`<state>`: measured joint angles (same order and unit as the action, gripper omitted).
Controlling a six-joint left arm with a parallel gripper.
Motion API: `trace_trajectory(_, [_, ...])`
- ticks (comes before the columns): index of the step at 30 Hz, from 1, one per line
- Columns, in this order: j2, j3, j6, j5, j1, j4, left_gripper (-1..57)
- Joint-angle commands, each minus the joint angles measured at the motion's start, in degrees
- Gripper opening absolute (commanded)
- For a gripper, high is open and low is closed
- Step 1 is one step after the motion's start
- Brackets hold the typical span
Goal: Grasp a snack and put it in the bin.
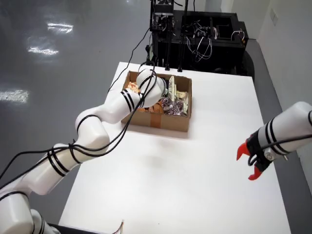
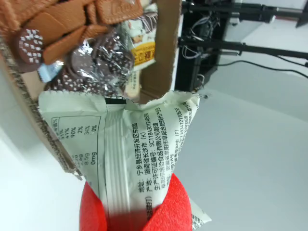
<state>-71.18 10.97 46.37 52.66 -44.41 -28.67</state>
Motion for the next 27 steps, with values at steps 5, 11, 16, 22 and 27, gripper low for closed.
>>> trace_trajectory(5, [-1.38,2.01,-2.17,-8.21,1.58,0.32,2.3])
trace_trajectory(11, [-2.09,1.92,-3.59,-14.03,2.40,0.77,18.8])
trace_trajectory(16, [-2.71,1.05,-4.52,-18.61,2.93,1.34,31.5])
trace_trajectory(22, [-4.45,-2.19,-4.92,-19.48,3.76,1.96,36.9])
trace_trajectory(27, [-7.24,-7.32,-5.33,-13.12,3.80,2.13,31.8])
